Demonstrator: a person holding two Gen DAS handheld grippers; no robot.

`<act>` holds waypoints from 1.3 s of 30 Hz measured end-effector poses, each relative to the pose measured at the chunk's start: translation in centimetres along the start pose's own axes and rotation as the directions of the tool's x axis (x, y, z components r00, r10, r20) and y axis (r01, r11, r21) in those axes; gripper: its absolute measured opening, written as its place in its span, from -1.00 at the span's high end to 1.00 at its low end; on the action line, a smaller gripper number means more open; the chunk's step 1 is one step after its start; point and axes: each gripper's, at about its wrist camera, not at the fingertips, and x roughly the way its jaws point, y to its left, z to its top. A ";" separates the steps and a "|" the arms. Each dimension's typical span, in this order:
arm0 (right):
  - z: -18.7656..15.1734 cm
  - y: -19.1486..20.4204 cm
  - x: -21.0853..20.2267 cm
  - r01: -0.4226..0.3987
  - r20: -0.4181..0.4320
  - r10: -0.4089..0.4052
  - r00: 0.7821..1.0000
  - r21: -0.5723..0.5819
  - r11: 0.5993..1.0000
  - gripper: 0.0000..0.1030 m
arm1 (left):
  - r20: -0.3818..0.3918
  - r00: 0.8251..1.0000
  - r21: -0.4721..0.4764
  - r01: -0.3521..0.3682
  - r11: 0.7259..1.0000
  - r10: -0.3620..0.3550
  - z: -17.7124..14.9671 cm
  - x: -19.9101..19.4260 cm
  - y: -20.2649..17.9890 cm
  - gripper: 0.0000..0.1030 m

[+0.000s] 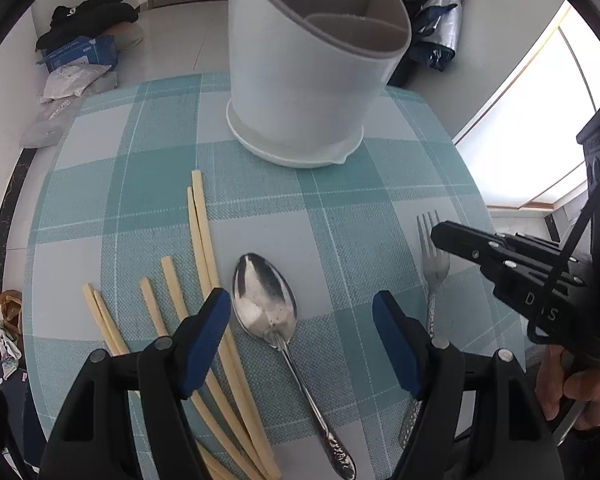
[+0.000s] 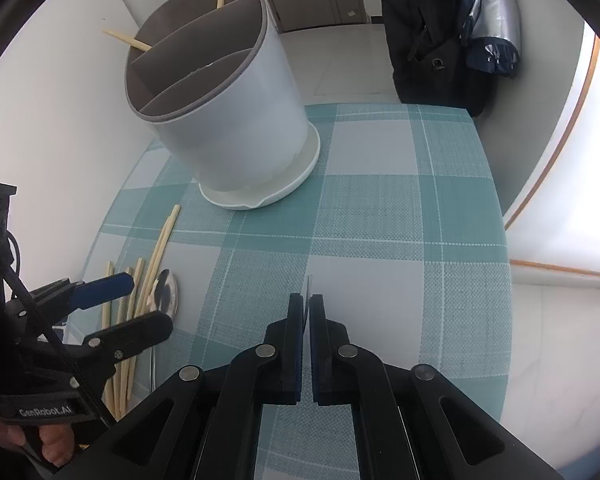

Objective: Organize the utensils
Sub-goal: 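Lower the left gripper onto the silver spoon and close on it, then lift the spoon with the left gripper while the right gripper lifts the fork toward the caddy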

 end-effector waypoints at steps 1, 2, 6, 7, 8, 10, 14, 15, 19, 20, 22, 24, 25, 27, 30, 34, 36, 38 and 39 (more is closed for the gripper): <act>0.0 -0.1 0.0 0.000 -0.001 0.000 1.000 0.001 1.000 0.96 | -0.013 1.000 -0.021 0.009 1.000 -0.010 -0.1 0.2 0.3 -0.37; 0.0 -0.1 0.0 0.000 -0.002 0.000 1.000 0.002 1.000 0.96 | -0.021 1.000 -0.037 0.020 0.999 -0.021 -0.1 0.3 0.8 -0.37; 0.0 -0.3 0.0 0.000 -0.006 0.000 1.000 0.011 1.000 0.96 | -0.036 0.999 -0.028 0.030 0.999 -0.031 -0.3 0.4 0.7 -0.36; 0.0 -0.4 0.0 0.000 -0.006 0.000 1.000 0.011 1.000 0.96 | -0.035 0.999 -0.016 0.018 1.000 -0.019 -0.3 0.4 0.5 -0.37; 0.0 -0.3 0.0 0.000 -0.006 0.000 1.000 0.011 1.000 0.96 | -0.035 0.999 -0.005 0.008 1.000 -0.008 -0.3 0.5 0.3 -0.37; 0.1 -0.3 -0.1 0.001 -0.004 -0.001 1.000 0.008 1.000 0.96 | -0.034 0.999 0.021 -0.014 1.000 0.015 -0.4 0.6 -0.1 -0.37; 0.0 -0.5 -0.1 0.007 -0.006 -0.006 1.000 0.010 1.000 0.96 | -0.042 0.998 0.072 -0.051 0.996 0.054 -0.2 1.3 -1.0 -0.37; -0.1 -0.5 -0.1 0.008 -0.007 -0.008 1.000 0.012 1.000 0.96 | -0.055 0.996 0.080 -0.060 0.995 0.064 -0.2 1.7 -1.2 -0.36; -0.2 -1.2 -0.3 0.015 -0.007 -0.015 1.000 0.029 0.999 0.96 | -0.038 0.994 0.127 -0.098 0.987 0.104 -0.1 1.8 -1.7 -0.36; -0.2 -1.4 -0.4 0.015 -0.006 -0.015 1.000 0.034 0.999 0.96 | -0.037 0.993 0.134 -0.106 0.985 0.112 0.1 2.0 -1.8 -0.36; -0.2 -1.6 -0.5 0.017 -0.004 -0.017 1.000 0.037 0.999 0.96 | -0.035 0.991 0.145 -0.124 0.982 0.130 0.4 2.2 -2.1 -0.36; -0.2 -1.6 -0.6 0.019 0.000 -0.019 1.000 0.035 0.999 0.96 | -0.030 0.991 0.139 -0.127 0.982 0.133 0.6 2.3 -2.1 -0.36; -0.2 -1.6 -0.7 0.020 0.002 -0.020 1.000 0.033 0.999 0.96 | -0.028 0.991 0.134 -0.129 0.983 0.134 0.7 2.3 -2.1 -0.35; -0.3 -1.6 -0.8 0.022 0.004 -0.022 1.000 0.028 0.999 0.95 | -0.022 0.988 0.129 -0.149 0.980 0.153 0.8 2.3 -2.1 -0.24; -0.3 -1.8 -0.8 0.025 0.007 -0.025 1.000 0.027 0.999 0.95 | -0.016 0.987 0.110 -0.159 0.981 0.162 1.0 2.1 -2.1 0.07; -0.2 -2.2 -0.9 0.022 0.009 -0.023 1.000 0.038 0.999 0.95 | -0.011 0.986 0.070 -0.167 0.984 0.168 1.2 1.9 -1.7 0.39; -0.2 -2.2 -0.9 0.020 0.012 -0.021 1.000 0.038 0.999 0.95 | -0.009 0.985 0.059 -0.171 0.984 0.172 1.3 2.1 -1.8 0.39; -0.2 -2.2 -1.0 0.016 0.019 -0.017 1.000 0.035 0.999 0.96 | -0.004 0.985 0.060 -0.174 0.983 0.174 1.2 2.1 -1.9 0.39; -0.2 -2.2 -1.1 0.013 0.025 -0.014 1.000 0.035 0.999 0.96 | -0.003 0.985 0.057 -0.170 0.984 0.170 1.2 2.0 -1.9 0.40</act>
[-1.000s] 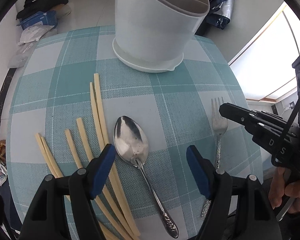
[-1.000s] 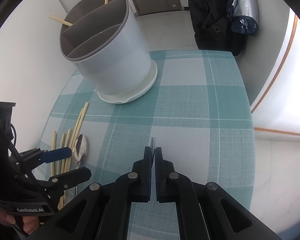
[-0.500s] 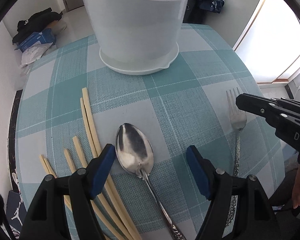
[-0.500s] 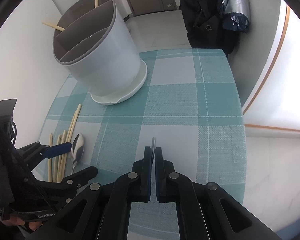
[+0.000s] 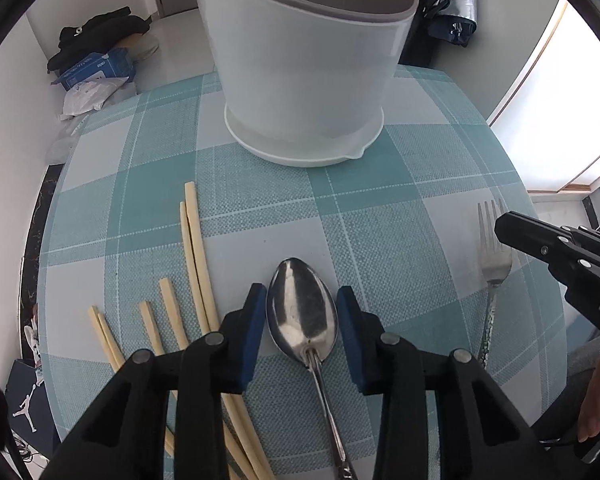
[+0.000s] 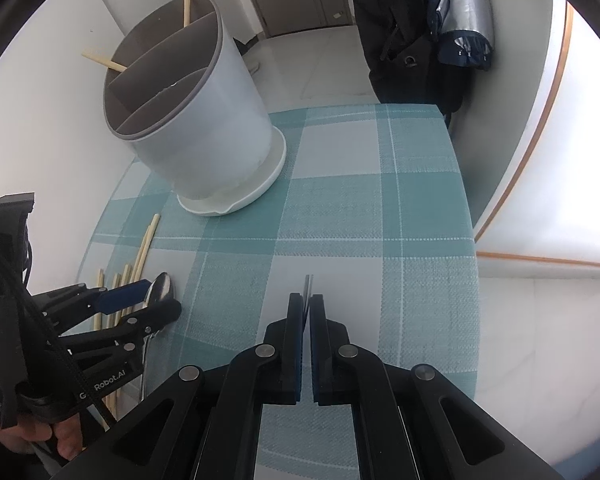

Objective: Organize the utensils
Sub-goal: 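Lift the spoon with the left gripper while the right gripper lifts the fork toward the caddy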

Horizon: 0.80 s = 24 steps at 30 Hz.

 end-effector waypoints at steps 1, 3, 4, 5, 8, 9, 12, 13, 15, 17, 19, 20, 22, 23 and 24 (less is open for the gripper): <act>0.0 0.0 -0.1 -0.006 0.004 0.006 1.000 -0.001 1.000 0.96 | 0.001 1.000 -0.008 0.006 1.000 -0.006 0.1 0.0 0.1 0.40; 0.0 0.1 -0.3 -0.013 0.014 0.013 1.000 -0.003 1.000 0.96 | 0.005 1.000 -0.033 0.028 0.999 -0.027 0.1 0.0 0.5 0.40; 0.0 0.1 -0.4 -0.014 0.021 0.014 1.000 -0.005 1.000 0.96 | 0.008 0.999 -0.038 0.033 0.999 -0.033 0.2 0.0 0.6 0.40; 0.0 0.2 -0.6 -0.018 0.030 0.018 0.999 -0.008 1.000 0.97 | 0.013 0.999 -0.043 0.031 0.999 -0.031 0.1 0.0 0.7 0.40; 0.0 0.5 -1.2 -0.022 0.062 0.024 0.998 -0.032 0.999 0.97 | 0.025 0.999 -0.072 0.046 0.996 -0.044 0.2 -0.2 1.2 0.40; 0.1 0.6 -1.4 -0.022 0.072 0.025 0.997 -0.040 0.999 0.97 | 0.031 0.998 -0.083 0.052 0.995 -0.049 0.2 -0.4 1.3 0.40; 0.0 0.9 -2.0 -0.023 0.101 0.029 0.994 -0.056 0.998 0.98 | 0.086 0.993 -0.109 0.089 0.990 -0.080 0.3 -1.7 1.9 0.40; 0.0 1.0 -2.2 -0.022 0.110 0.029 0.994 -0.062 0.998 0.98 | 0.106 0.991 -0.109 0.099 0.989 -0.087 0.4 -2.2 1.9 0.40; -0.1 1.3 -2.7 -0.018 0.131 0.028 0.991 -0.075 0.997 0.98 | 0.156 0.982 -0.103 0.119 0.987 -0.102 0.5 -3.5 1.9 0.40; -0.2 1.6 -3.0 -0.013 0.147 0.025 0.989 -0.086 0.996 0.98 | 0.200 0.974 -0.093 0.130 0.987 -0.109 0.5 -4.6 1.8 0.40; -0.4 1.7 -3.4 -0.006 0.165 0.021 0.986 -0.087 0.996 0.99 | 0.253 0.960 -0.081 0.143 0.986 -0.118 0.3 -5.8 1.6 0.40; -0.5 1.7 -3.5 -0.006 0.171 0.021 0.985 -0.084 0.996 0.99 | 0.282 0.952 -0.072 0.145 0.987 -0.119 0.2 -6.3 1.4 0.40; -0.6 1.7 -3.9 -0.015 0.182 0.029 0.983 -0.079 0.997 0.99 | 0.319 0.940 -0.054 0.148 0.987 -0.123 0.2 -7.1 1.3 0.40; -0.6 1.8 -4.0 -0.022 0.187 0.036 0.982 -0.078 0.997 0.99 | 0.329 0.936 -0.043 0.145 0.989 -0.122 0.2 -7.4 1.2 0.40; -0.6 1.8 -4.3 -0.028 0.191 0.042 0.981 -0.078 0.997 0.99 | 0.345 0.932 -0.031 0.129 0.991 -0.111 0.1 -7.8 1.2 0.40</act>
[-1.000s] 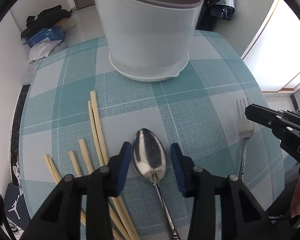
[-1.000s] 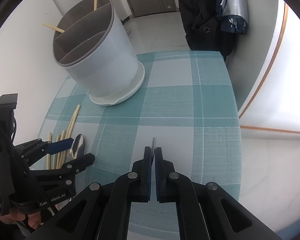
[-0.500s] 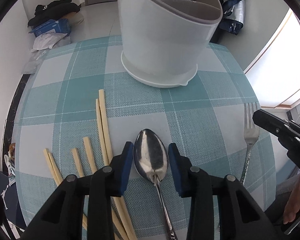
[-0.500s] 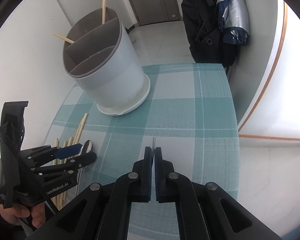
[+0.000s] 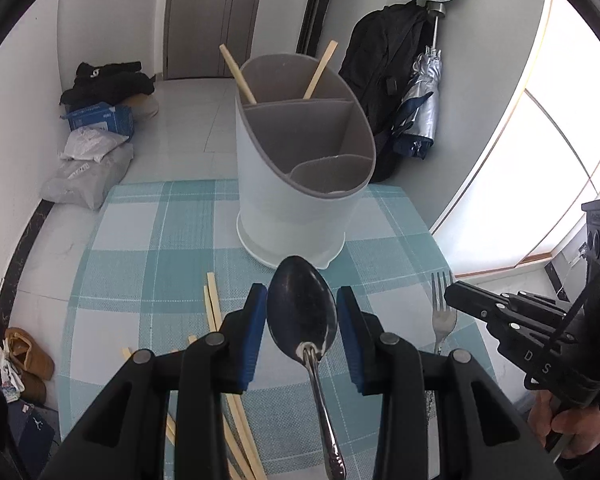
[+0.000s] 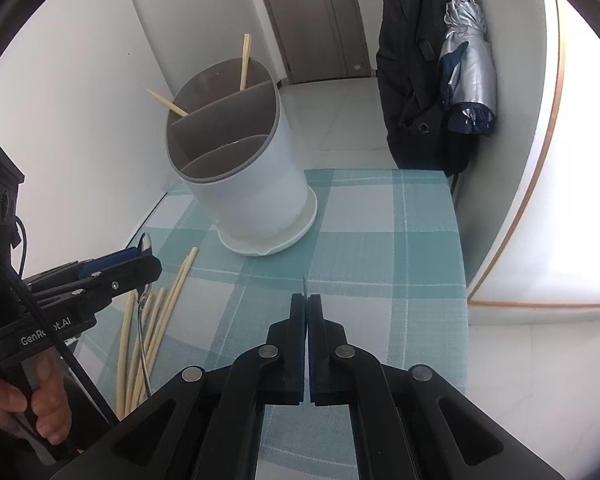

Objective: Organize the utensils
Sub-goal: 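Lift the spoon with the left gripper while the right gripper lifts the fork toward the caddy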

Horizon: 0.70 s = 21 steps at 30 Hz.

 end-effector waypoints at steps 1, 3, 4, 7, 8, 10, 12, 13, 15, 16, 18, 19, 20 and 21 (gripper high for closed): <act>0.0 0.1 -0.2 0.000 0.007 0.000 1.000 -0.001 1.000 0.99 | 0.014 1.000 0.009 -0.004 1.000 0.003 0.0 -0.4 -0.1 0.40; -0.1 0.3 -0.7 -0.006 0.018 0.006 1.000 0.000 1.000 0.99 | 0.025 1.000 0.010 0.016 1.000 -0.016 0.1 -0.7 0.0 0.40; -0.2 0.4 -0.9 -0.012 0.023 0.012 1.000 0.000 1.000 0.99 | 0.033 0.999 0.014 0.013 1.000 -0.013 0.1 -0.9 0.0 0.40; -0.4 0.8 -1.4 -0.013 0.033 0.013 0.999 -0.005 1.000 0.99 | 0.033 0.999 0.002 0.027 1.000 -0.027 0.2 -1.2 0.3 0.40; -0.5 1.0 -1.6 -0.012 0.037 0.012 0.999 -0.010 1.000 0.99 | 0.030 0.999 -0.002 0.032 0.999 -0.032 0.2 -1.3 0.4 0.40; -0.6 1.3 -2.0 -0.016 0.045 0.017 0.999 -0.021 1.000 0.99 | 0.041 0.999 -0.007 0.036 0.999 -0.035 0.2 -1.8 0.4 0.40; -0.6 1.6 -2.4 -0.017 0.058 0.019 0.998 -0.036 0.999 0.99 | 0.054 0.998 -0.012 0.043 0.999 -0.043 0.3 -2.3 0.5 0.40; -0.6 1.8 -2.6 -0.018 0.063 0.020 0.998 -0.042 0.999 0.99 | 0.062 0.997 -0.015 0.042 0.999 -0.041 0.4 -2.6 0.5 0.40; -0.7 2.0 -2.8 -0.021 0.068 0.024 0.997 -0.050 0.999 0.99 | 0.072 0.997 -0.014 0.043 0.999 -0.041 0.4 -3.0 0.4 0.40; -0.7 2.1 -2.8 -0.021 0.069 0.025 0.997 -0.055 0.998 0.99 | 0.078 0.996 -0.016 0.042 0.999 -0.041 0.4 -3.1 0.4 0.40; -0.8 2.4 -3.0 -0.018 0.073 0.022 0.997 -0.065 0.998 0.99 | 0.089 0.995 -0.018 0.038 0.999 -0.037 0.5 -3.4 0.4 0.40; -0.8 2.5 -3.1 -0.015 0.075 0.021 0.997 -0.071 0.997 0.99 | 0.095 0.995 -0.018 0.035 0.999 -0.033 0.5 -3.6 0.4 0.40; -0.9 2.6 -3.2 -0.015 0.077 0.020 0.997 -0.076 0.997 0.99 | 0.102 0.994 -0.016 0.031 0.999 -0.029 0.5 -3.7 0.4 0.40; -0.9 2.7 -3.2 -0.014 0.080 0.021 0.997 -0.081 0.997 0.99 | 0.105 0.994 -0.014 0.031 0.999 -0.030 0.5 -3.8 0.3 0.40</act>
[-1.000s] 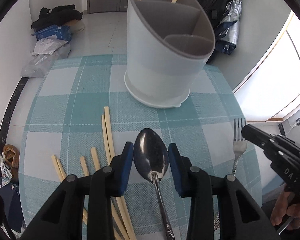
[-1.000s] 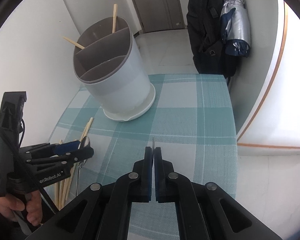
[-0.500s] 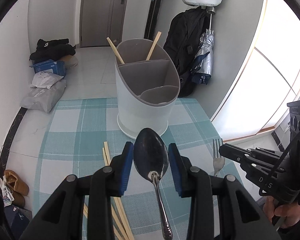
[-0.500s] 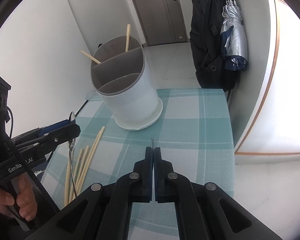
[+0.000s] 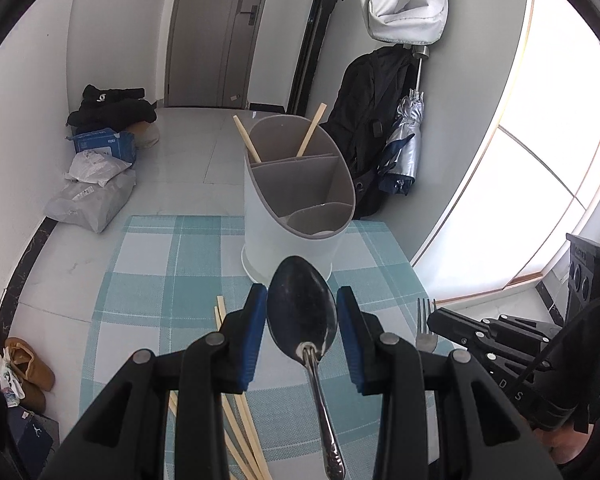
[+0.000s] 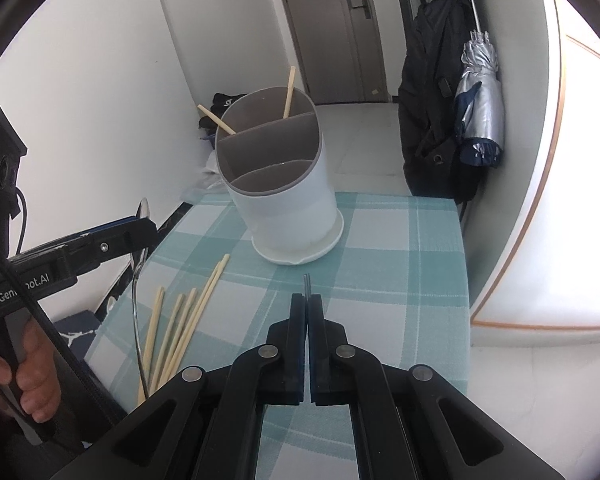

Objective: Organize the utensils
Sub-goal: 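Lift the spoon with the left gripper while the right gripper lifts the fork toward the caddy, then lower the spoon and fork into the white caddy and open both grippers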

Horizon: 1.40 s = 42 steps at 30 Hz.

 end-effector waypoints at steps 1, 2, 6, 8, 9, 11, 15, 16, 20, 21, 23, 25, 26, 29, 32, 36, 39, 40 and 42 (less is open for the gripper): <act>0.0 0.1 0.0 0.000 0.002 0.000 1.000 -0.003 1.000 0.99 | 0.002 1.000 0.000 0.000 1.000 0.000 0.0 0.0 0.0 0.40; 0.0 0.1 -0.1 -0.001 0.005 0.001 1.000 -0.004 1.000 0.99 | 0.005 1.000 0.001 -0.003 1.000 0.003 0.0 -0.1 0.0 0.40; 0.1 0.2 -0.4 -0.006 0.014 0.006 1.000 -0.002 1.000 0.99 | 0.004 1.000 0.005 -0.006 1.000 0.006 0.0 -0.1 0.0 0.40; 0.1 0.1 -0.7 -0.007 0.023 0.007 1.000 0.000 1.000 0.99 | 0.009 1.000 0.007 -0.010 1.000 0.010 0.0 -0.3 0.0 0.40; 0.2 0.2 -0.8 -0.008 0.027 0.008 1.000 -0.001 1.000 0.99 | 0.009 1.000 0.002 -0.001 1.000 0.001 0.1 -0.4 0.0 0.40; 0.4 0.3 -1.2 -0.008 0.040 0.008 0.999 -0.004 1.000 0.99 | 0.013 1.000 -0.007 0.011 1.000 -0.011 0.4 -0.7 0.0 0.40; 1.0 0.5 -2.2 -0.003 0.077 0.004 0.997 -0.019 1.000 0.99 | 0.038 0.999 -0.002 0.019 1.000 -0.019 1.2 -1.5 -0.2 0.40; 1.1 0.6 -2.5 -0.003 0.088 0.005 0.996 -0.022 1.000 0.99 | 0.048 0.999 -0.004 0.019 1.000 -0.018 1.5 -1.7 -0.2 0.40; 1.9 0.6 -3.1 -0.008 0.125 0.010 0.992 -0.018 1.000 0.99 | 0.097 0.995 -0.006 0.013 1.000 -0.012 3.0 -2.7 -0.4 0.40; 2.1 0.6 -3.2 -0.011 0.132 0.013 0.991 -0.015 1.000 0.99 | 0.112 0.994 -0.005 0.010 1.000 -0.010 3.3 -2.8 -0.5 0.40; 2.7 0.6 -3.5 -0.014 0.151 0.016 0.988 -0.014 1.000 0.99 | 0.144 0.989 -0.006 0.012 1.000 -0.011 4.4 -3.4 -0.6 0.40; 3.6 0.6 -4.0 -0.018 0.174 0.020 0.985 -0.011 1.000 0.99 | 0.173 0.985 -0.008 0.010 1.000 -0.009 5.6 -3.8 -0.6 0.40; 4.1 0.5 -4.3 -0.021 0.188 0.022 0.982 -0.008 1.000 0.99 | 0.183 0.983 -0.011 0.010 1.000 -0.008 6.1 -3.9 -0.6 0.40; 6.0 0.3 -5.1 -0.030 0.231 0.029 0.973 0.002 1.000 0.99 | 0.215 0.977 -0.024 0.013 1.000 -0.008 7.9 -4.1 -0.3 0.40; 8.0 0.1 -5.7 -0.037 0.268 0.033 0.963 0.008 0.999 0.99 | 0.238 0.971 -0.034 0.009 0.999 0.000 9.7 -4.0 0.0 0.40; 11.5 0.1 -6.1 -0.037 0.317 0.036 0.948 -0.002 0.999 0.99 | 0.274 0.962 -0.040 -0.005 0.999 0.015 12.0 -3.6 0.3 0.40; 14.6 0.2 -6.2 -0.031 0.353 0.037 0.935 -0.023 0.999 0.99 | 0.307 0.951 -0.045 -0.016 0.999 0.030 13.7 -3.1 0.8 0.40; 15.8 0.2 -6.1 -0.029 0.368 0.039 0.929 -0.032 0.999 0.99 | 0.322 0.946 -0.044 -0.022 0.999 0.035 14.3 -2.9 1.0 0.40; 17.8 0.4 -5.9 -0.021 0.395 0.038 0.918 -0.046 0.999 0.99 | 0.348 0.936 -0.043 -0.035 0.998 0.048 14.9 -2.4 1.4 0.40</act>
